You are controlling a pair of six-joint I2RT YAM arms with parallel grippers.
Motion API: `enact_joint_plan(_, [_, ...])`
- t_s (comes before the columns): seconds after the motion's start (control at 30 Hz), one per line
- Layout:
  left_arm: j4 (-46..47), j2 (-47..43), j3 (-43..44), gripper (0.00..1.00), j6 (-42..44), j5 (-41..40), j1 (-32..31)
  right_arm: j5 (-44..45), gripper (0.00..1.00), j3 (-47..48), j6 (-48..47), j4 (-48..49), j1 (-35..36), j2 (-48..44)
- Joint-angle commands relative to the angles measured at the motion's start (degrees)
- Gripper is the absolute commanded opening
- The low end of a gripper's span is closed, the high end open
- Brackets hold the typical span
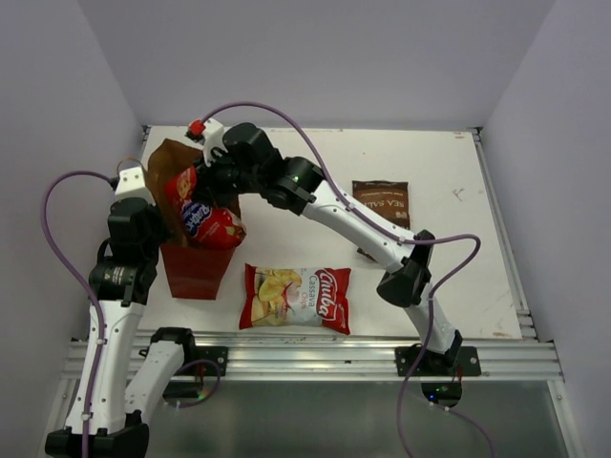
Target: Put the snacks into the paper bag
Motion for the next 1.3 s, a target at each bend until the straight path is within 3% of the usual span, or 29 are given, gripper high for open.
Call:
enact_joint_plan(0.0, [2.4, -0.3, -0.1, 0.00, -0.1, 0.2, -0.2, -2.2, 0.00, 5.0, 1.1, 6.8, 0.3, -2.7])
enact_joint_plan(0.3, [2.5, -0.1, -0.1, 0.00, -0.1, 0.1, -0.2, -4.1, 0.00, 11.0, 6.5, 14.4, 1.0, 8.2])
enact_joint_plan(0.33, [2.4, -0.1, -0.1, 0.00, -0.1, 0.2, -0.2, -3.8, 0.07, 11.0, 6.5, 15.1, 1.1, 8.6])
enact_joint_plan(0.37, [2.5, 0.1, -0.2, 0.00, -0.1, 0.2, -0.2, -3.4, 0.27, 11.0, 6.4, 16.2, 1.7, 9.1])
enact_joint_plan(0.4, [2.5, 0.0, -0.2, 0.00, 0.0, 0.2, -0.2, -2.6, 0.80, 11.0, 4.5, 16.5, 2.0, 9.2])
enact_joint_plan(0.43, [2.5, 0.1, -0.2, 0.00, -0.1, 0.3, -0.2, -2.0, 0.98, 11.0, 3.4, 16.5, 2.5, 9.3])
enact_joint_plan(0.6, [2.6, 0.2, -0.2, 0.00, -0.1, 0.4, -0.2, 0.5, 0.99, 8.8, -3.2, 15.7, 3.9, 4.8])
enact_joint_plan(0.83, [2.6, -0.2, -0.2, 0.00, -0.1, 0.3, -0.2, 10.4, 0.99, -3.8, -12.4, 13.6, 4.9, -16.4])
enact_joint_plan(0.93, [2.5, -0.2, -0.2, 0.00, -0.1, 0.2, -0.2, 16.9, 0.99, -19.0, -13.7, 11.7, 4.9, -27.8])
enact_joint_plan(1.03, [2.5, -0.2, -0.2, 0.00, -0.1, 0.2, -0.2, 23.8, 0.99, -49.6, -11.8, 17.7, 4.9, -39.2])
enact_joint_plan(1.27, [2.9, -0.5, -0.2, 0.00, 0.1, 1.5, -0.2, 34.6, 0.99, -78.5, -2.5, 15.9, 4.9, -48.9])
